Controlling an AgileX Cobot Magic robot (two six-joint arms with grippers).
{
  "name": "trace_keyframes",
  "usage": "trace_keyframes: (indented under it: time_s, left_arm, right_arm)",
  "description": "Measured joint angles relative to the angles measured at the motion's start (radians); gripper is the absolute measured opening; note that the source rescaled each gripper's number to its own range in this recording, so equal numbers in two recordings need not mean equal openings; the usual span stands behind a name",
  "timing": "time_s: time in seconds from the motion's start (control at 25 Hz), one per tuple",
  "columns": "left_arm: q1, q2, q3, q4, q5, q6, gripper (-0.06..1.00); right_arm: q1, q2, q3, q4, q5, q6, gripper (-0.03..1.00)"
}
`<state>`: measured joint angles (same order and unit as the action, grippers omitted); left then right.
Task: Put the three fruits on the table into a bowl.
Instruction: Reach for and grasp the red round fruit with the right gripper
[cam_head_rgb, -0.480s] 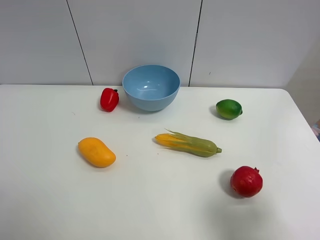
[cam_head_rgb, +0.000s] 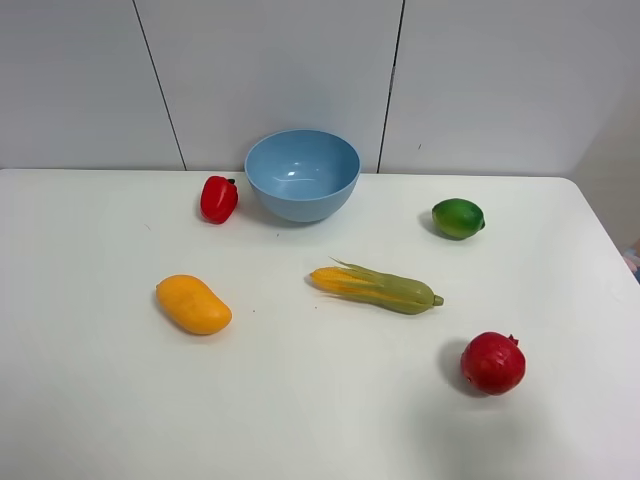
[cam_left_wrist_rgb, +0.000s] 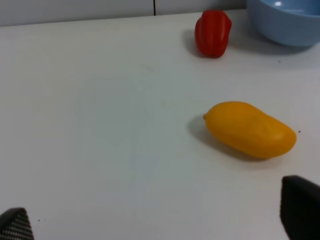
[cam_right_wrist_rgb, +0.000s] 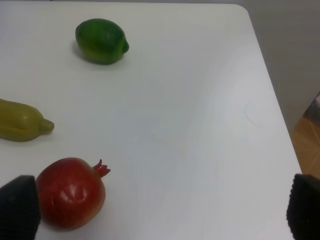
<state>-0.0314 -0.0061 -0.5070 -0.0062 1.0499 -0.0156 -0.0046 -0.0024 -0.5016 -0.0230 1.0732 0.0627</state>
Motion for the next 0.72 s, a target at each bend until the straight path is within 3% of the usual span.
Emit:
trace_keyframes:
  time_s: [0.72]
  left_arm:
    - [0.000, 0.000, 0.000, 0.000, 0.000, 0.000, 1.00]
  right_arm:
    - [0.000, 0.000, 0.000, 0.000, 0.000, 0.000, 1.00]
